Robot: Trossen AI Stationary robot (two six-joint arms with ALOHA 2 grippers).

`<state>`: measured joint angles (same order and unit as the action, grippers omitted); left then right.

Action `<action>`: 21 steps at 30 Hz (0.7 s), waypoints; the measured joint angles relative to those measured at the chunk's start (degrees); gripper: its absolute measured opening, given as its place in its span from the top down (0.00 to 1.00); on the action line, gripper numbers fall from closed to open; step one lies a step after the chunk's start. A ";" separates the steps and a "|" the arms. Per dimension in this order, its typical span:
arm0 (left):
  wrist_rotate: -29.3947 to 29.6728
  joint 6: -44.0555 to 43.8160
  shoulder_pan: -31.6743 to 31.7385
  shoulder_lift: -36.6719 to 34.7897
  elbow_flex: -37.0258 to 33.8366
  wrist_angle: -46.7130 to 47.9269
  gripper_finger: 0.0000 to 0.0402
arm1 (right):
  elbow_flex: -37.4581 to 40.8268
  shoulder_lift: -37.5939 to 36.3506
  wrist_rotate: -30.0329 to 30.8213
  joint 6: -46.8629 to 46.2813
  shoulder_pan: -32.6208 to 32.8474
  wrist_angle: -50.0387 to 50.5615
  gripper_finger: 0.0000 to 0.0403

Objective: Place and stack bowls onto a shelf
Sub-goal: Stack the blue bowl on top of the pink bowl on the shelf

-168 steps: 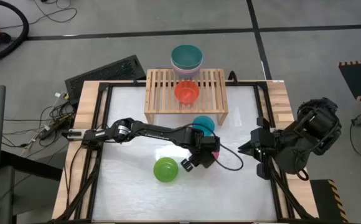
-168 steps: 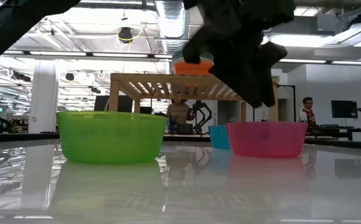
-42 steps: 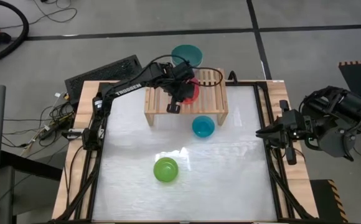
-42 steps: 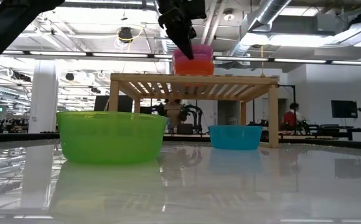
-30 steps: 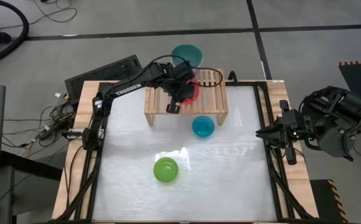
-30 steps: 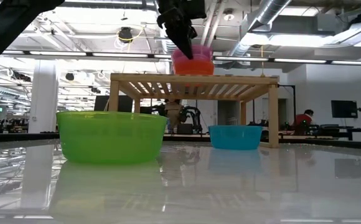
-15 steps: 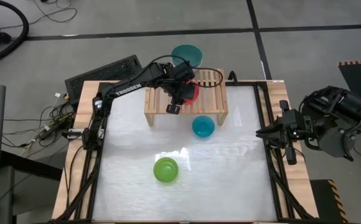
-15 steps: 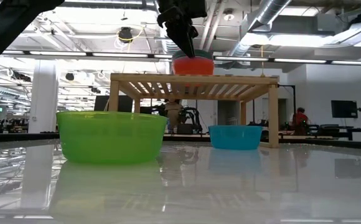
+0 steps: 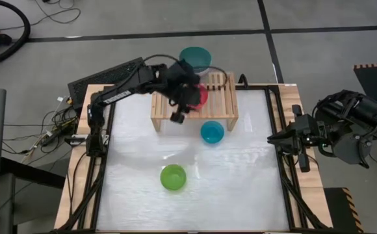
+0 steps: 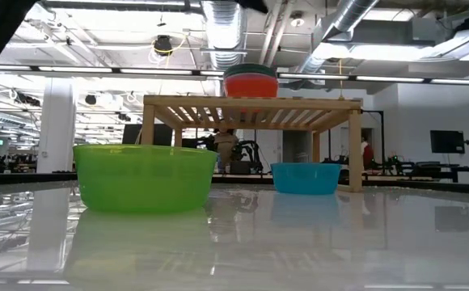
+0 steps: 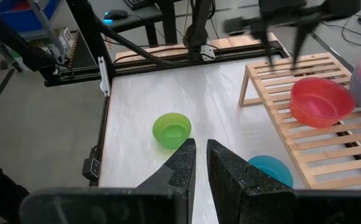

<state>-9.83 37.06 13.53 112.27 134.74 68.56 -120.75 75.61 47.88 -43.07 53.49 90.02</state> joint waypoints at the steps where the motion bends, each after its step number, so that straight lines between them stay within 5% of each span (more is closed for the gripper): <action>1: -0.85 0.01 -0.95 0.06 -0.05 -0.15 0.69 | 0.00 0.00 0.00 0.01 -0.01 0.00 0.83; 13: 8.45 4.52 -11.12 5.36 -10.70 -10.68 0.69 | -0.04 0.10 -0.19 -0.47 -0.01 0.01 0.83; 21: 6.06 4.00 -11.98 11.03 -16.95 -14.82 0.69 | -0.04 0.48 -1.38 -0.62 0.00 0.00 0.83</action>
<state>-3.78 41.06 1.55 123.30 117.78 53.74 -120.79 76.09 46.50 -43.69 53.49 90.02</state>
